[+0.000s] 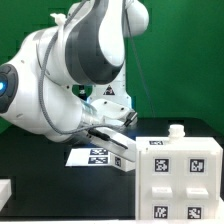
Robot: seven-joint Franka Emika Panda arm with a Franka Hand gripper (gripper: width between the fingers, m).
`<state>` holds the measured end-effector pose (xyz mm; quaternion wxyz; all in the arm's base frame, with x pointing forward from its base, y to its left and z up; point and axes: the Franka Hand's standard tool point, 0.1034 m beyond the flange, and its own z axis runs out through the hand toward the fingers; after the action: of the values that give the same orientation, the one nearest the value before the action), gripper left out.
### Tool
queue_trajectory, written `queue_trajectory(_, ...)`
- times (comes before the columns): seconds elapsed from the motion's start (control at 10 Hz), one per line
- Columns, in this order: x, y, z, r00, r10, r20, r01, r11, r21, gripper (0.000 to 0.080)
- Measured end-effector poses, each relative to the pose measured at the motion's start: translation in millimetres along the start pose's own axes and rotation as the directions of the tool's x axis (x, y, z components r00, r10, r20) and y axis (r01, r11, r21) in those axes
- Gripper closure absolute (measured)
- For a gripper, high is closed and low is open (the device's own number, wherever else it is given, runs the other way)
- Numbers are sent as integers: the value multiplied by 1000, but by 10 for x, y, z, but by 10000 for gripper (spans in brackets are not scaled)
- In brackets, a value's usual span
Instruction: Assemble cabinet
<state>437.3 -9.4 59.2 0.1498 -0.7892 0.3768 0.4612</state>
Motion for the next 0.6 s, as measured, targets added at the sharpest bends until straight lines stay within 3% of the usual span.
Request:
queue_trajectory(0.3, 43, 27, 27, 1000, 3, -3, -3, 1000, 11, 4)
queue_trajectory(0.5, 172, 156, 315, 999, 47, 1, -47, 998, 48, 4)
queue_trajectory(0.6, 200, 158, 457, 997, 71, 17, -72, 994, 80, 4)
